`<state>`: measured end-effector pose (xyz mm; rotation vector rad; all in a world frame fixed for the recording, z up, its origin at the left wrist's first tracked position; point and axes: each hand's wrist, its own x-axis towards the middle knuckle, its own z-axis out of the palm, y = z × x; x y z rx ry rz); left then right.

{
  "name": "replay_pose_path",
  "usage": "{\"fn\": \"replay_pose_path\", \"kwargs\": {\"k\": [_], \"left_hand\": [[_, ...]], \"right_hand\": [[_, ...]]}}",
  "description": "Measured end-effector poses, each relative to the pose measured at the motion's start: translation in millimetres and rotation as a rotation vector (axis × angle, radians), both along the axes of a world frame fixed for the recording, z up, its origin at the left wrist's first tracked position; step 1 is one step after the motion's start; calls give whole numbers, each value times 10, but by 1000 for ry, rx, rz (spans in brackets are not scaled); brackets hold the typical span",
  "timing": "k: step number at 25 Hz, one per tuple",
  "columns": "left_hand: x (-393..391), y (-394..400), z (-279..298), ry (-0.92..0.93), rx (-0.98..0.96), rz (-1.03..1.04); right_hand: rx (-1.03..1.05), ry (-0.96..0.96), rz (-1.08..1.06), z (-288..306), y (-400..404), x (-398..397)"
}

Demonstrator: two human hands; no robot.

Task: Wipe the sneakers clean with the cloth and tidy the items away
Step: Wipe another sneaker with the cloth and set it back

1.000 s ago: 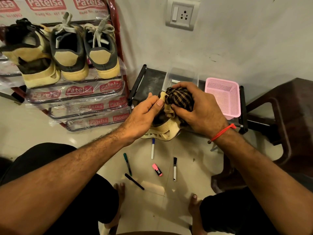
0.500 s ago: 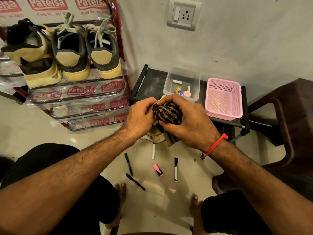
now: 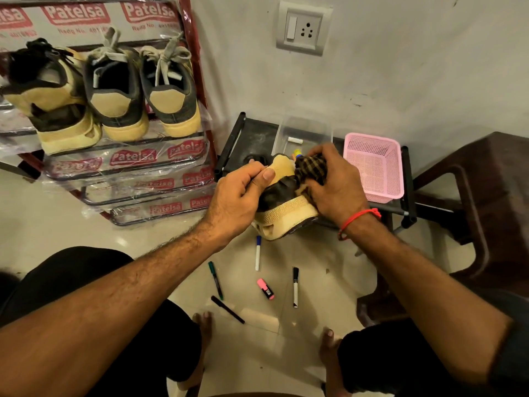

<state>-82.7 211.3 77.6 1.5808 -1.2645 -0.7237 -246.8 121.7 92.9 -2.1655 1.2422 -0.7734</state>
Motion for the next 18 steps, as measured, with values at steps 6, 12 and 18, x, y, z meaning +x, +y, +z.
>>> {"fn": "replay_pose_path", "kwargs": {"k": [6,12,18], "left_hand": [[-1,-77,52,85,57,21],[68,-55,-13,32,141,98],[57,-100,-87,209,260,200]], "right_hand": [[135,-275,-25,77,-143,-144],[16,-274,368,366,228,-52],[-152,161,428,211,353,-2]]}}
